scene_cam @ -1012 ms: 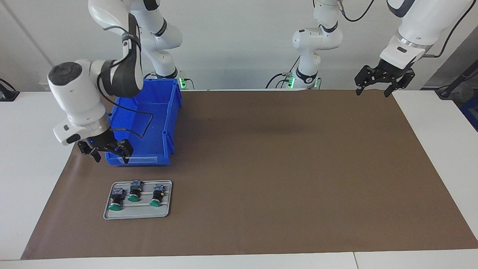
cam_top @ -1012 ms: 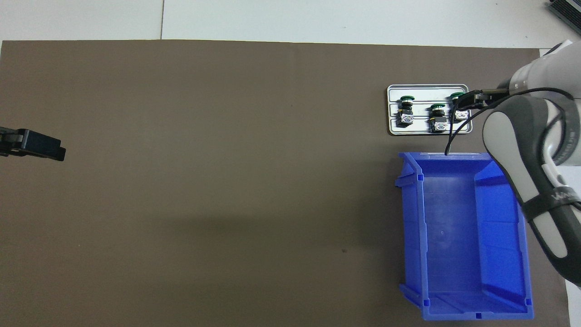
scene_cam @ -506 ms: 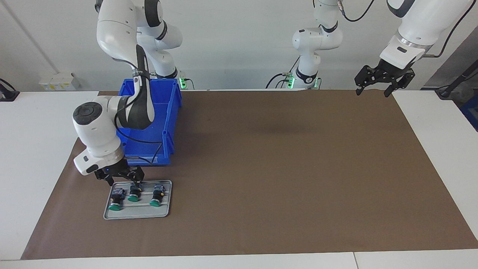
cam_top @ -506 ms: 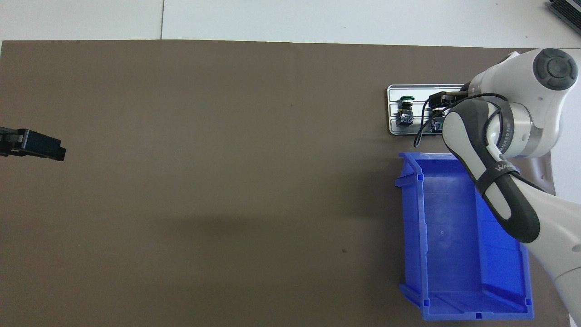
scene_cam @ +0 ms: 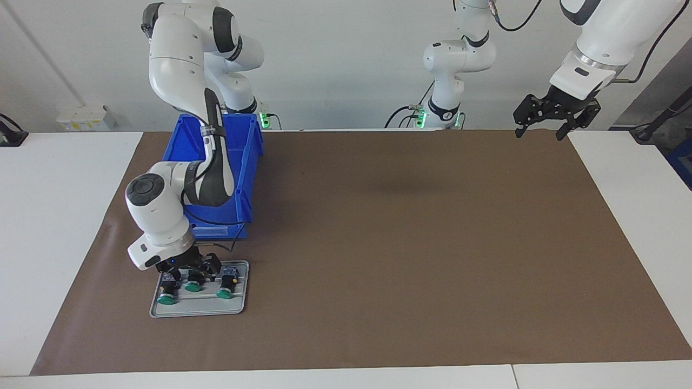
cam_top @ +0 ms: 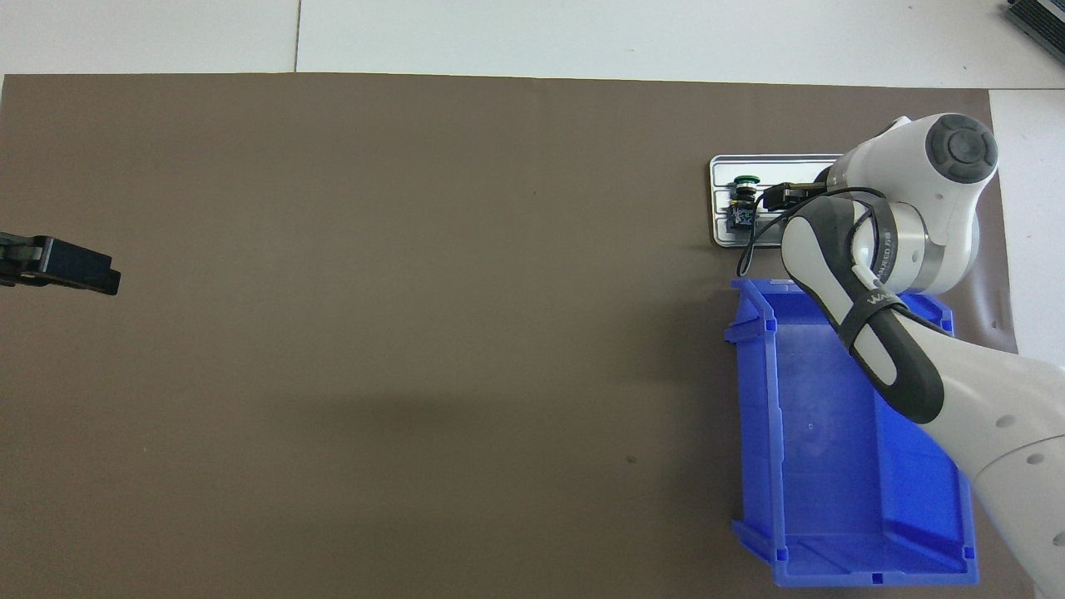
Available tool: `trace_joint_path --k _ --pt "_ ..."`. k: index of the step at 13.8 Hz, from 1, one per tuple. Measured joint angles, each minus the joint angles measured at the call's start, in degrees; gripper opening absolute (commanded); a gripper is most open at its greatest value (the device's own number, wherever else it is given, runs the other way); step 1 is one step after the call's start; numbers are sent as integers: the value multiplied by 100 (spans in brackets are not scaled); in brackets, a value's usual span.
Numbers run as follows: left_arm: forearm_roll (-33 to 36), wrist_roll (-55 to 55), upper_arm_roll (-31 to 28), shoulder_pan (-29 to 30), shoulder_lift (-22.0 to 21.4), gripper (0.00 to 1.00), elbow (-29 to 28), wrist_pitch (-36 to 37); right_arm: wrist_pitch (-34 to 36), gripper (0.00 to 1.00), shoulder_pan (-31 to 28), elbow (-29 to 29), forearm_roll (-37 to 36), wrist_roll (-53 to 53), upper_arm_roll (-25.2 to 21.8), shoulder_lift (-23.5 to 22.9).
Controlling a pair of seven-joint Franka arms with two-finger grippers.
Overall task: Place and press button with both arms
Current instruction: 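Reach the right gripper to the metal plate and grasp the middle button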
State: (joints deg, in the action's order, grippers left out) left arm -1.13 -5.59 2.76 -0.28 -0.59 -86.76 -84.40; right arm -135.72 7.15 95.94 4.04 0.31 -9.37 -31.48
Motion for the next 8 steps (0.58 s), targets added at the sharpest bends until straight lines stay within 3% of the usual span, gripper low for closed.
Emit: trace_joint_path --k 6,8 --pt "0 0 0 0 0 100 0 0 3 88 0 131 1 -26 1 -1" --pt "0 0 0 0 0 100 0 0 36 73 -2 149 1 -69 -1 -1"
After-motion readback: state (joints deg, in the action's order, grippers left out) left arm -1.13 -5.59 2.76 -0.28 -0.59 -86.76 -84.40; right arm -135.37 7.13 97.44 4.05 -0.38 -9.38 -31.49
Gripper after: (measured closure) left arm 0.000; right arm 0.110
